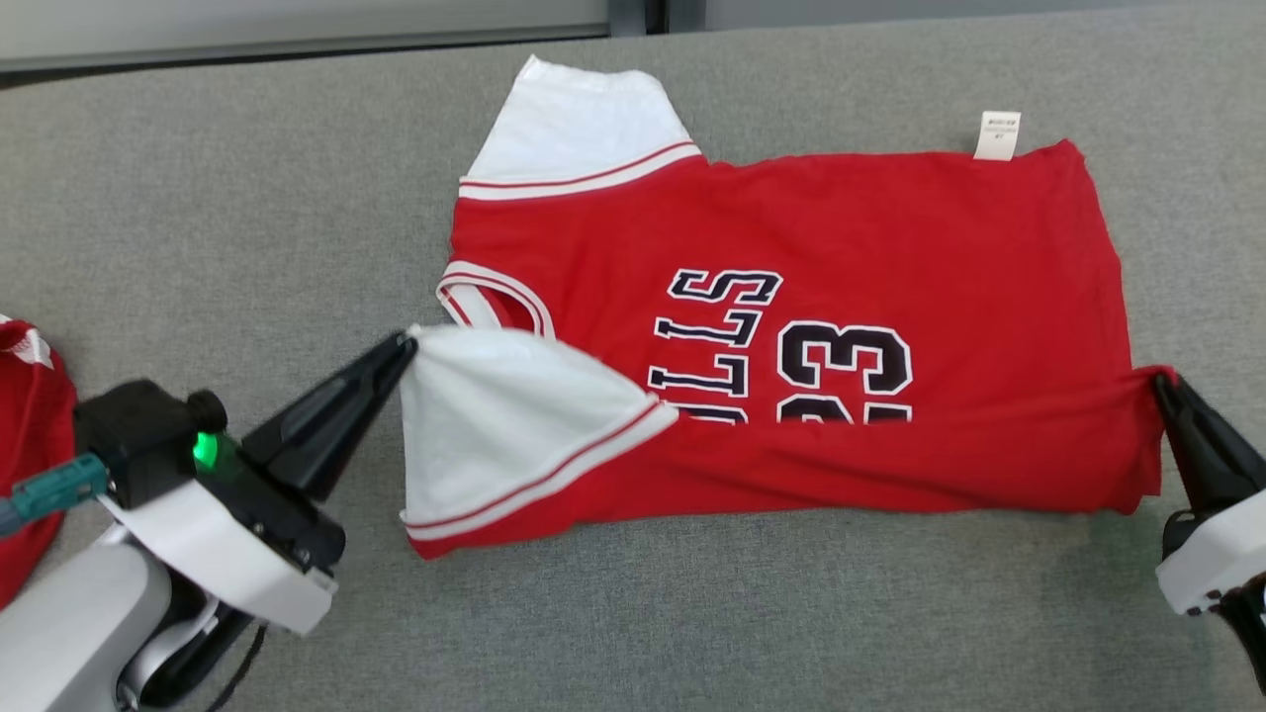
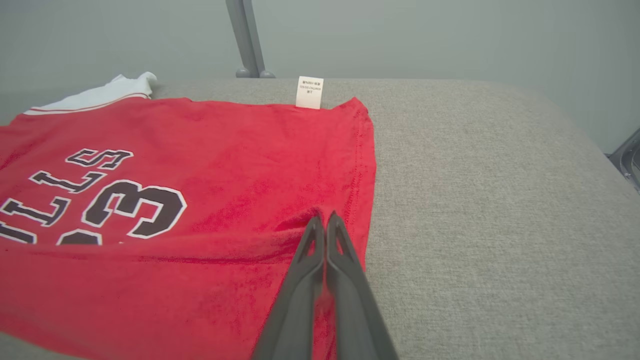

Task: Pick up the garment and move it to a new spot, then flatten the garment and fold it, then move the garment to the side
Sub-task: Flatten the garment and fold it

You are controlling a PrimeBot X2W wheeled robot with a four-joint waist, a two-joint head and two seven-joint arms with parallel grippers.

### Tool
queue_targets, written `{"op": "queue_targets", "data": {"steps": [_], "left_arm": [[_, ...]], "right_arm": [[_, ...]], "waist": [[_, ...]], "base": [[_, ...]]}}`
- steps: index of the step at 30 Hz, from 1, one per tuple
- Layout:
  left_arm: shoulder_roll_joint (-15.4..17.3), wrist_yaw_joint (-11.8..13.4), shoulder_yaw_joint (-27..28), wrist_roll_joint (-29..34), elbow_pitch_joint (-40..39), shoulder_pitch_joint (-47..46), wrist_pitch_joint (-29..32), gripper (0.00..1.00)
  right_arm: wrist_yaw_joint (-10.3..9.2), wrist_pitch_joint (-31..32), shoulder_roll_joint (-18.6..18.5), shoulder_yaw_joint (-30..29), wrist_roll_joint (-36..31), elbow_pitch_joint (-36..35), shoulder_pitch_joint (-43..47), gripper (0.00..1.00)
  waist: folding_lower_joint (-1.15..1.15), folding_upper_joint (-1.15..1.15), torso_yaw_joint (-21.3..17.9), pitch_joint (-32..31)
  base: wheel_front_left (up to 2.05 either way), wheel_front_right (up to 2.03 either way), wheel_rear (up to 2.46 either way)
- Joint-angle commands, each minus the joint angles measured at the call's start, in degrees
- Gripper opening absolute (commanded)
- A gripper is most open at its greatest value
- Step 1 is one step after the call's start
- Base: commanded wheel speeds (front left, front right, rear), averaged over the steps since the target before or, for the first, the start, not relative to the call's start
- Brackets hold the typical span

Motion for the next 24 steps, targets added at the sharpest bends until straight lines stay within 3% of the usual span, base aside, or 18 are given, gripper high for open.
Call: {"op": "queue_targets", "data": {"steps": [1,10,17,18,19,20,21,24], "left_arm": [[0.2,0.0,-1.0,0.0,1.1,-3.2,-1.0,0.0],[-1.0,0.0,-8.9,-1.6,6.5,-13.9,-2.6,0.0],[-3.1,0.0,-7.2,-0.2,8.4,-15.6,-2.7,0.0],[-3.4,0.0,-6.9,0.1,8.5,-15.2,-2.7,0.07],[-3.6,0.0,-6.4,0.2,8.9,-14.7,-2.7,0.31],[-3.7,0.0,-5.9,0.5,9.4,-14.1,-2.7,0.77],[-4.3,0.0,-4.1,0.6,10.3,-12.7,-2.7,1.0],[-4.8,0.0,-1.8,0.9,10.9,-10.3,-2.7,1.0]], "right_arm": [[-0.02,-0.3,-0.3,-0.3,-1.4,0.9,-1.8,0.0],[-0.02,-2.7,1.5,1.5,-3.2,4.8,-7.8,0.0],[-0.02,-6.6,2.8,1.9,-4.5,7.9,-10.2,0.0],[-0.02,-7.4,3.2,1.7,-4.6,8.5,-10.5,0.0],[-0.02,-8.2,3.6,1.4,-4.6,9.0,-10.7,0.33],[-0.02,-8.8,3.8,1.4,-4.8,9.6,-10.6,0.8],[-0.03,-10.6,4.5,0.9,-5.1,10.3,-9.9,1.0],[-0.02,-12.4,5.0,0.7,-5.7,9.9,-8.3,1.0]], "waist": [[0.0,0.0,0.2,1.9],[0.0,0.0,0.0,5.5],[0.0,0.0,-0.6,5.5],[0.0,0.0,-0.8,5.3],[0.0,0.0,-0.9,5.0],[0.0,0.0,-0.9,4.7],[0.0,0.0,-1.0,4.1],[0.0,0.0,-1.0,3.3]], "base": [[0.0,0.0,0.0],[0.0,0.0,0.0],[0.0,0.0,0.0],[0.0,0.0,0.0],[0.0,0.0,0.0],[0.0,0.0,0.0],[0.0,0.0,0.0],[0.0,0.0,0.0]]}}
